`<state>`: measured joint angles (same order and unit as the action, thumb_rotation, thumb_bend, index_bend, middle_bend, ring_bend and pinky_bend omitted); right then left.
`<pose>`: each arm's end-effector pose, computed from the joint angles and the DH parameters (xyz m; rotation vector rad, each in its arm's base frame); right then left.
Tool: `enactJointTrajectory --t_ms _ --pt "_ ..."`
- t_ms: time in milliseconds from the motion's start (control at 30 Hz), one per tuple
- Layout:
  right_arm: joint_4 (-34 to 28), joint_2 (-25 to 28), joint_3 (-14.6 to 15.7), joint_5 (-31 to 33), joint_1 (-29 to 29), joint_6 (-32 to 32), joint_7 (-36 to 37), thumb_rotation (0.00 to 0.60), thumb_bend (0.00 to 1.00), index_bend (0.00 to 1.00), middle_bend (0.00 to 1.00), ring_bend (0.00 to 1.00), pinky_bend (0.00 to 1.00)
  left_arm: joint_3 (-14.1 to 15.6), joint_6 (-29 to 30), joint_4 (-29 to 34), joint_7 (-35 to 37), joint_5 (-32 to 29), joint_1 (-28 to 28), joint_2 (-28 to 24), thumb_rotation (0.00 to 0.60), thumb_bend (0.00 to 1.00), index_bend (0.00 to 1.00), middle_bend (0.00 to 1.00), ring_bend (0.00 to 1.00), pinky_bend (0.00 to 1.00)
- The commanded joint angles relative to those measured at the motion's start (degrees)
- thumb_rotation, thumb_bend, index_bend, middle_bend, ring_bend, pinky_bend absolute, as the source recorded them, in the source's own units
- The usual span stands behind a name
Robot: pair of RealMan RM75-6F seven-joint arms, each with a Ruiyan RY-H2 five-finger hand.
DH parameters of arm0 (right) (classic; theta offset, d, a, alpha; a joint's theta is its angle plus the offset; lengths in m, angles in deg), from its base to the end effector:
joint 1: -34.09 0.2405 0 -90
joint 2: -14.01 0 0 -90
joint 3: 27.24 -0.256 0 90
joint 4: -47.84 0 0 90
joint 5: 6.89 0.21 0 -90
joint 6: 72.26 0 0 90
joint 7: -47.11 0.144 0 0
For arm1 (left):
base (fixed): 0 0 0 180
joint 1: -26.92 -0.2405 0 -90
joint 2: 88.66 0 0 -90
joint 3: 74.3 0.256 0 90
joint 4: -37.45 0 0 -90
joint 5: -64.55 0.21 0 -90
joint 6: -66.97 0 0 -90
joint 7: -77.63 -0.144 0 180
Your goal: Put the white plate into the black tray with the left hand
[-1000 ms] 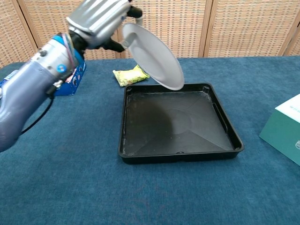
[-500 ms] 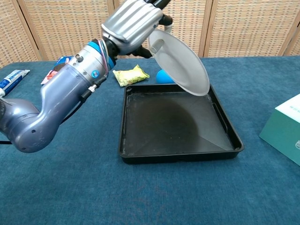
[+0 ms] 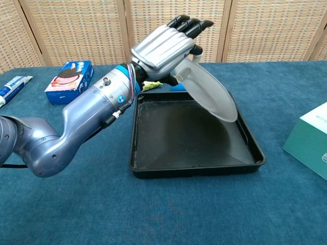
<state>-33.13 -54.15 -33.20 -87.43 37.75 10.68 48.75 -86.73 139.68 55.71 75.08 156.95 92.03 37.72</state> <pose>-0.3576 -0.1864 0.1670 1.2836 -0.8677 0.7875 -0.0160 0.3965 -0.0954 -1.8559 -0.0469 -1.3123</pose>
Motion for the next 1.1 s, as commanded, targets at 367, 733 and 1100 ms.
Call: enactJointTrajectory --t_ms 367,733,1100 --pt "-0.94 0.08 0.26 -1.21 -0.32 1.45 -0.79 0.600 0.16 0.06 0.00 0.00 0.00 5.73 -0.34 3.18 6.18 1.92 -3.55 -5.55 0.600 0.00 0.11 0.00 0.00 0.00" --pt "-2.30 0.18 0.92 -3.15 -0.47 2.76 -2.32 0.600 0.16 0.06 0.00 0.00 0.00 8.15 4.29 14.11 6.75 2.41 -8.59 -14.04 0.600 0.00 0.00 0.00 0.00 0.00" --pt "-4.01 0.19 1.85 -5.24 -0.61 3.78 -4.39 0.600 0.16 0.06 0.00 0.00 0.00 10.18 8.92 29.78 1.89 1.03 -17.13 -24.66 0.600 0.00 0.00 0.00 0.00 0.00"
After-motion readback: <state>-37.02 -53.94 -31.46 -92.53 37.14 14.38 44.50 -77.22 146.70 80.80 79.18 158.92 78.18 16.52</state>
